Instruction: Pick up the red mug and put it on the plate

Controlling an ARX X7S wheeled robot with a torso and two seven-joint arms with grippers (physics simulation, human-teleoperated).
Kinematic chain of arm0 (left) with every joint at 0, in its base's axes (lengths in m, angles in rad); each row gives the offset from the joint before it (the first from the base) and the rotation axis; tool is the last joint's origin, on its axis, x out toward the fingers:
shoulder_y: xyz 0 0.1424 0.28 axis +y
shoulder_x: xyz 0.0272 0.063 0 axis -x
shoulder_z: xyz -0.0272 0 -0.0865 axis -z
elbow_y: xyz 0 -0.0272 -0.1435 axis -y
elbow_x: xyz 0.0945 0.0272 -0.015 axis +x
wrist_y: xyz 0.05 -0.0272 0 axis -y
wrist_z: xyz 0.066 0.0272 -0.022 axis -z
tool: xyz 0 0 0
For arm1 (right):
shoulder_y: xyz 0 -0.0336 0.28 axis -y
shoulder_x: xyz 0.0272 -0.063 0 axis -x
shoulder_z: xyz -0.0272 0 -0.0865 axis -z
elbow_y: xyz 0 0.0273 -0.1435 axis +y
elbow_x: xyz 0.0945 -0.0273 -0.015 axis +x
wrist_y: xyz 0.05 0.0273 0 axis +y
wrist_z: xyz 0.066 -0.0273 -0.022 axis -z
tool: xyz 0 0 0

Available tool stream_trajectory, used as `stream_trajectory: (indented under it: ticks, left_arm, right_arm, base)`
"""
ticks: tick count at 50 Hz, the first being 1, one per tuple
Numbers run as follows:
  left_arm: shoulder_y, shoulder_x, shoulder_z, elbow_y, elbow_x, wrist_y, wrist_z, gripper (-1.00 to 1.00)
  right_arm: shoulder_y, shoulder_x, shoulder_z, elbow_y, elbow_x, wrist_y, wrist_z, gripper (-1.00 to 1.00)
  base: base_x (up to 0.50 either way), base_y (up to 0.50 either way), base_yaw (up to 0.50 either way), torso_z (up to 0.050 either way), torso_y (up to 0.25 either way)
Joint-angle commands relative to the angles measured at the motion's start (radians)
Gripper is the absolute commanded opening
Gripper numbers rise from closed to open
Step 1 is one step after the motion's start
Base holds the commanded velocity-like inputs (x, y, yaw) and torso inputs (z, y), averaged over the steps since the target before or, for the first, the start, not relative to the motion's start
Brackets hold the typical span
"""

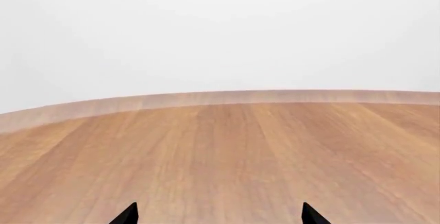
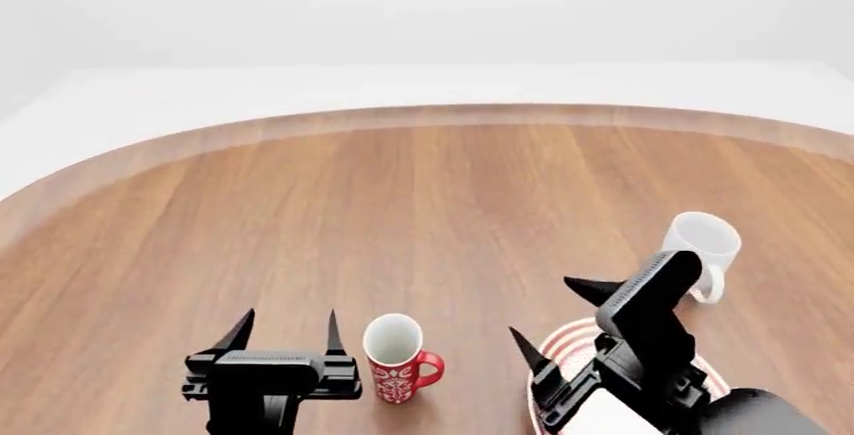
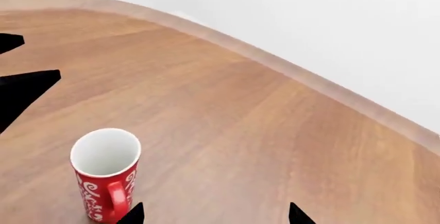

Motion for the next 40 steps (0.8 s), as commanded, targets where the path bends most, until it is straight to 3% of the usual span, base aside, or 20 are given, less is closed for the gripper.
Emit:
stream_trajectory:
  ticks: [1,21,27,40]
  left_arm:
    - [-0.002,-0.006,0.003,0.006,-0.009,-0.005,-0.005,1.0]
    - [-0.003,-0.013,0.012,0.005,-0.015,-0.003,-0.013,1.0]
    - [-0.001,-0.015,0.015,0.008,-0.022,-0.003,-0.012,1.0]
    - [-0.005,-0.018,0.018,0.002,-0.034,-0.003,-0.013,1.0]
  right_arm:
    - [0.086,0.059,-0.051,-0.003,0.008,0.167,-0.024,1.0]
    - [0.087,0.061,-0.053,-0.003,0.011,0.165,-0.022,1.0]
    - [0.16,0.019,-0.189,0.157,-0.043,0.121,-0.125,1.0]
    - [0.234,-0.042,-0.277,0.31,-0.061,0.043,-0.245,1.0]
  base:
    - [0.0,0.0,0.0,0.0,0.0]
    - [0.0,0.0,0.0,0.0,0.0]
    - [0.0,0.0,0.0,0.0,0.0]
    - [0.0,0.0,0.0,0.0,0.0]
